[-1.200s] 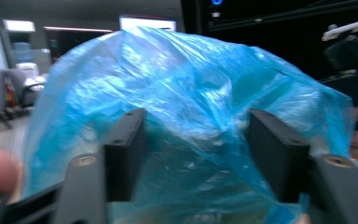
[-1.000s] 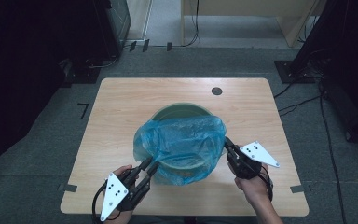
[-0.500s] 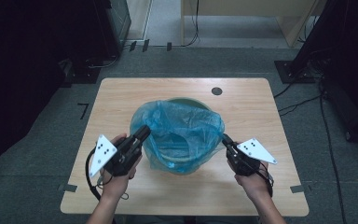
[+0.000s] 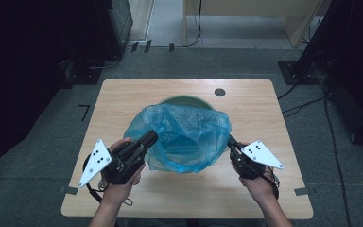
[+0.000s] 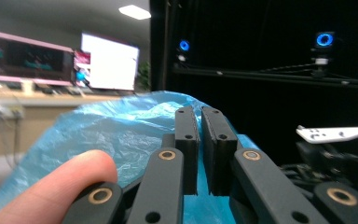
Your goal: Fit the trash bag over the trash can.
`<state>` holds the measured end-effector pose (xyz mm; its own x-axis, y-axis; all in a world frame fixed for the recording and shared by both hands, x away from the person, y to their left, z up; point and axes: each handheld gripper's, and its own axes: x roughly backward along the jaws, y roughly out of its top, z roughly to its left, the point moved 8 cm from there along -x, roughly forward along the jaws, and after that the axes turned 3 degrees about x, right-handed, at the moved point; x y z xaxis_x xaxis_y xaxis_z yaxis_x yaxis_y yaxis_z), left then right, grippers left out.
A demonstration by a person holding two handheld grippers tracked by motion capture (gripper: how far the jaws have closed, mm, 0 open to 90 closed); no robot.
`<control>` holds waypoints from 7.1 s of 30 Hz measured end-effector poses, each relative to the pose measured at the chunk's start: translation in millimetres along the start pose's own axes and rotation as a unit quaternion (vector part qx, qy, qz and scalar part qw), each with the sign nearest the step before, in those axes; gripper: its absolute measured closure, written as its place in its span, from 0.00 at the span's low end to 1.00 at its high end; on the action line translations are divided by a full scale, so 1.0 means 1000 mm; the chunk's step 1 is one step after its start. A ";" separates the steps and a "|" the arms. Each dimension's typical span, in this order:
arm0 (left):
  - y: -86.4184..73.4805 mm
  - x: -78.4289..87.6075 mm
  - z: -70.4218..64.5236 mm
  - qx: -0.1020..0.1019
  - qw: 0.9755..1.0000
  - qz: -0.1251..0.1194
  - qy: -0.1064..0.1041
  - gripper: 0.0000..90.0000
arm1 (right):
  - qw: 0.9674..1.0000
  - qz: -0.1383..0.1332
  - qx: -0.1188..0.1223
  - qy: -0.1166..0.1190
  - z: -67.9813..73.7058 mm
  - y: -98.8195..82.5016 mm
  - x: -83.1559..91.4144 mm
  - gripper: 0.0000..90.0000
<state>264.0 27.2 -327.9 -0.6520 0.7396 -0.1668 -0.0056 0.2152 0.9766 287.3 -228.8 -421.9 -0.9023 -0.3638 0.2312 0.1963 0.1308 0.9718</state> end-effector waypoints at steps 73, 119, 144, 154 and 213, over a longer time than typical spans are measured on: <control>-0.093 0.002 0.079 0.120 0.984 0.084 0.104 0.96 | 0.997 -0.007 -0.080 -0.014 -0.029 -0.025 -0.018 0.77; -0.102 0.020 0.048 0.120 0.986 0.070 0.087 0.96 | 0.994 -0.074 -0.081 0.025 0.016 -0.028 0.049 0.53; -0.113 0.025 0.061 0.130 0.982 0.074 0.118 0.97 | 0.994 0.025 -0.061 -0.089 0.004 -0.070 0.011 1.00; -0.142 0.030 0.078 0.177 0.966 0.112 0.149 0.97 | 0.982 0.153 -0.047 -0.097 0.000 -0.121 -0.018 1.00; -0.203 0.030 0.090 0.195 0.934 0.247 0.170 0.96 | 0.981 0.144 -0.083 -0.096 -0.025 -0.119 -0.040 1.00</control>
<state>313.6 63.6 -543.2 -0.7057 0.5788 0.4085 0.5924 0.1658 0.7884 309.8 -252.5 -545.8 -0.8524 -0.1511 0.5007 0.5000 0.0454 0.8649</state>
